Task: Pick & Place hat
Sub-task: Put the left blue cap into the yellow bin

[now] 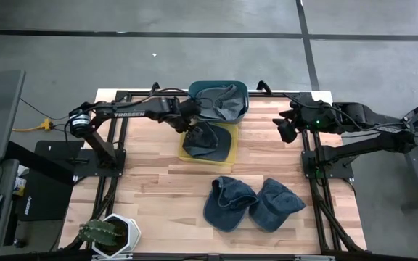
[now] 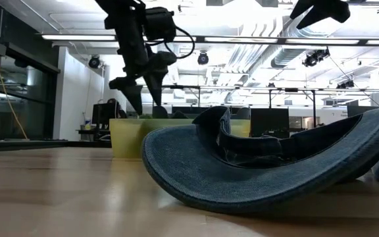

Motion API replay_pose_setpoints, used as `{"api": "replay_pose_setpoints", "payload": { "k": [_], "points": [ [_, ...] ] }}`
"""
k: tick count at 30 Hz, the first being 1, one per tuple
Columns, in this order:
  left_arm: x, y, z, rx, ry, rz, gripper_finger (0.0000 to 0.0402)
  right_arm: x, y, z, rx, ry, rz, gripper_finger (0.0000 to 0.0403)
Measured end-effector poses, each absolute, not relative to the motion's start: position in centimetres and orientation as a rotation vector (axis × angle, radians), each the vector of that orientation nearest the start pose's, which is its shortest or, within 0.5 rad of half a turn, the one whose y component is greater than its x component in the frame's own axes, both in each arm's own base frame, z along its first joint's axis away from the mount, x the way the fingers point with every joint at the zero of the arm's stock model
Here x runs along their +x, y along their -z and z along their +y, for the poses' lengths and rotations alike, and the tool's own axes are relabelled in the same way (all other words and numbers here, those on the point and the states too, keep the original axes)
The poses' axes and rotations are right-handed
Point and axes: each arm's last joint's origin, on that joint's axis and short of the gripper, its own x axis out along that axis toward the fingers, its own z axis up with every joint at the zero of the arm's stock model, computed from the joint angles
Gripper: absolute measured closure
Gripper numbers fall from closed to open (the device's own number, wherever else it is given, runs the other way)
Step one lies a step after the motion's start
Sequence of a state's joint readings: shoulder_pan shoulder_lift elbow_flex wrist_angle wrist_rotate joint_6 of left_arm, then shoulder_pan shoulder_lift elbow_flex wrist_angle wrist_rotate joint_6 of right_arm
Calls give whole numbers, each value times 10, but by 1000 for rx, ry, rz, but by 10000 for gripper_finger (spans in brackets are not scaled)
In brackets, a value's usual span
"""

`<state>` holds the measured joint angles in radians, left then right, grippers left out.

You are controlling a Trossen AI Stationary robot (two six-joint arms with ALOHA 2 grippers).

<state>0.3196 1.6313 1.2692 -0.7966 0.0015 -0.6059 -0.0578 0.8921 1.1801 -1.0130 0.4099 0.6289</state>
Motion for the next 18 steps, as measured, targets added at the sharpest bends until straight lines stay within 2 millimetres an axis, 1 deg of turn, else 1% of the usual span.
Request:
{"api": "replay_pose_setpoints", "payload": {
  "k": [4, 7, 12, 18],
  "points": [
    [306, -257, 94, -708, -566, 1017, 147, 142, -373, -19, 474, 626, 565, 214],
    [306, -265, 81, -692, -517, 1006, 147, 142, -373, -19, 479, 614, 576, 213],
    [309, -273, 44, -661, -424, 1007, 147, 142, -372, -18, 482, 609, 580, 214],
    [315, -273, -3, -663, -336, 1009, 147, 142, -372, -18, 487, 590, 588, 214]
  ]
}}
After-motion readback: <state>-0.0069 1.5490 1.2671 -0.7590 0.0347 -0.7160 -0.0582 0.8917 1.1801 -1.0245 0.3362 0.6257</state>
